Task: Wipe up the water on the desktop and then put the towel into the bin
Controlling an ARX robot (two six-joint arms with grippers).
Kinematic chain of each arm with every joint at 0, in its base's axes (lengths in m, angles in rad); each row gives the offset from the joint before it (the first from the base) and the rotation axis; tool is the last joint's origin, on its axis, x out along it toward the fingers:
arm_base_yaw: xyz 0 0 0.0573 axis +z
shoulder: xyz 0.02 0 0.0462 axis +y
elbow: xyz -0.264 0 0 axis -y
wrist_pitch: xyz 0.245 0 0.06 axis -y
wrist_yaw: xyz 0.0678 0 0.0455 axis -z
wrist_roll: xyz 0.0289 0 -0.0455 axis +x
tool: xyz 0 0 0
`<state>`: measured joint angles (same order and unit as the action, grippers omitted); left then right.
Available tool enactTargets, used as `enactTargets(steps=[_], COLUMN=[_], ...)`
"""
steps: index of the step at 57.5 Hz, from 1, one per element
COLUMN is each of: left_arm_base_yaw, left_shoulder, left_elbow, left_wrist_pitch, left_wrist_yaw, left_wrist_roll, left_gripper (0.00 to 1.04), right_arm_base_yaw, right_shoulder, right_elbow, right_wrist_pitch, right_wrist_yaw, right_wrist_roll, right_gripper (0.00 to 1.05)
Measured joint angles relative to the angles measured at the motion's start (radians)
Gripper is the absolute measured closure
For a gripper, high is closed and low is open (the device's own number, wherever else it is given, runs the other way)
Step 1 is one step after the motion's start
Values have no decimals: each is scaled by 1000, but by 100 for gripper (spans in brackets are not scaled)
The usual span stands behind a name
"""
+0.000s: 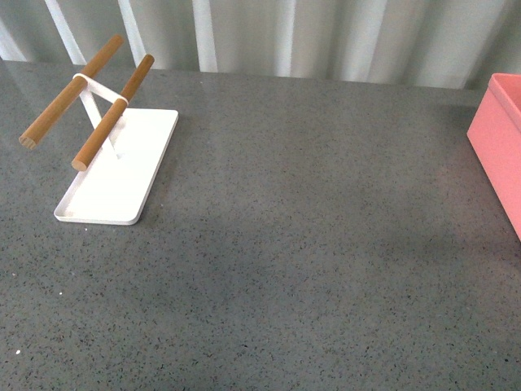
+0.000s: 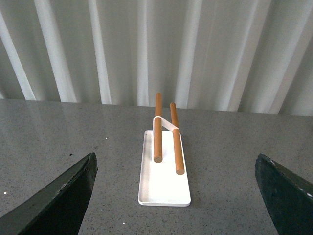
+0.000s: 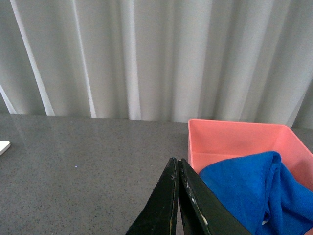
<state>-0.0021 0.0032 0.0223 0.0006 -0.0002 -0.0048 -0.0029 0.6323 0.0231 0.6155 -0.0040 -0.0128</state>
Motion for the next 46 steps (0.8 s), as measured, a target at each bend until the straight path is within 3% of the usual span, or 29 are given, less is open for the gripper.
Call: enactTargets(steps=[46], left_arm_base_yaw=[0], left_shoulder=[0], left_elbow=[0], left_wrist_pitch=[0], left_wrist_yaw=[0], left_wrist_roll=[0], left_gripper=[7], right_arm_base_yaw=[0], right_shoulder=[-393], right_elbow=[-2], right_wrist_pitch=[-372], right_wrist_yaw=[0], right_wrist_roll=[2], right_gripper=[101])
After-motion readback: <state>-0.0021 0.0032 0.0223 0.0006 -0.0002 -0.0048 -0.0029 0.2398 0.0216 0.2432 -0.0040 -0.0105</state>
